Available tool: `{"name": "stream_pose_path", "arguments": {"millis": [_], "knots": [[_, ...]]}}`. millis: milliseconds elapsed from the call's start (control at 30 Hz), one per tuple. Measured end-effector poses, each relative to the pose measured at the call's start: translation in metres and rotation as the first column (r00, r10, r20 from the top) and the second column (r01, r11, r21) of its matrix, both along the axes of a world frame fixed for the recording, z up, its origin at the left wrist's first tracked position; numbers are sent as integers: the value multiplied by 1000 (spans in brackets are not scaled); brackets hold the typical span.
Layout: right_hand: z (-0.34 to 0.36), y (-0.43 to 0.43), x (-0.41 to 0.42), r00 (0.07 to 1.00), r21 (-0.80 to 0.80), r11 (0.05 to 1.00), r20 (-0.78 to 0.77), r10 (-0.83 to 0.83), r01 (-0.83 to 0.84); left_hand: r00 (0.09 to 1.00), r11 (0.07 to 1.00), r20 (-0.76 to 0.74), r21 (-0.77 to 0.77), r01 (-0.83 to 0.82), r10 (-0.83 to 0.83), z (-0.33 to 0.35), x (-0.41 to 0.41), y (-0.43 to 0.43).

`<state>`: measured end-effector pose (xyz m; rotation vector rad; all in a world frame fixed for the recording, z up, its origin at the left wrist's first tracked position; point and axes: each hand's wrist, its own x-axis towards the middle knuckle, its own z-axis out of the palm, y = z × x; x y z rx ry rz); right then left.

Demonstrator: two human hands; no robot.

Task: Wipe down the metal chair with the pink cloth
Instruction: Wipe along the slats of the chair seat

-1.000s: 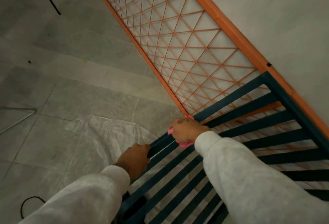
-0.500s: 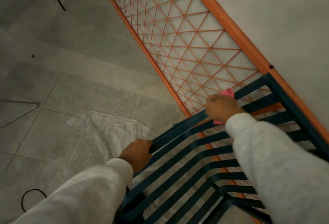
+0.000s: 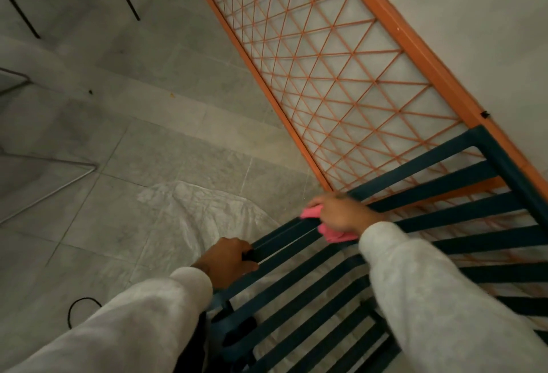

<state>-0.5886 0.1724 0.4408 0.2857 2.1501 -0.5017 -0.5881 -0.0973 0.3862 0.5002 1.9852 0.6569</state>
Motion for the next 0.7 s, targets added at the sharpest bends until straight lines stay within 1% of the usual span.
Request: {"name": "stream_pose_path", "arguments": {"millis": [33, 67, 133, 167, 200, 233, 300, 333, 367, 433, 467, 500, 600, 667, 700], "knots": [[0, 18, -2, 999, 93, 996, -50, 17, -13, 1000, 1000, 20, -7, 7, -7, -1, 0, -13], [-3, 32, -2, 996, 162, 986, -92, -12, 27, 999, 1000, 42, -15, 9, -9, -2, 0, -27], [-13, 37, -1, 990, 251, 967, -139, -16, 51, 993, 999, 110, -18, -31, 33, -3, 1, -52], [-18, 21, 0, 989, 289, 956, -150, -4, 48, 986, 997, 146, -16, -74, 75, -2, 4, -68], [-18, 7, 5, 980, 325, 944, -197, 15, 51, 981, 995, 165, -7, -99, 99, -2, 3, -73], [-18, -19, 12, 972, 321, 946, -231, 33, 44, 977, 992, 170, 1, -127, 125, -2, 6, -82], [-20, -75, 38, 935, 151, 973, -334, -117, 175, 978, 988, 143, 10, -154, 151, -4, 10, -92], [-24, -104, 53, 907, 69, 975, -385, -172, 214, 980, 987, 118, 9, -160, 158, -5, 13, -94], [-25, -134, 69, 870, -7, 981, -460, -176, 195, 981, 985, 95, 8, -171, 170, -6, 16, -96], [-34, -183, 97, 802, -130, 989, -582, -136, 73, 980, 981, 53, 16, -192, 191, -7, 22, -96], [-35, -199, 103, 794, -200, 979, -587, -158, 48, 980, 980, 35, 25, -198, 197, -7, 23, -96], [-36, -207, 106, 813, -259, 966, -557, -168, 22, 980, 979, 22, 36, -199, 198, -9, 24, -98], [-32, -192, 98, 883, -361, 924, -464, -62, -124, 981, 980, 15, 44, -195, 195, -10, 25, -105], [-26, -159, 88, 939, -420, 900, -341, -42, -112, 981, 980, 16, 40, -193, 192, -11, 26, -109], [-23, -140, 84, 946, -394, 916, -318, -56, -78, 982, 981, 11, 29, -190, 189, -11, 27, -111]]}}
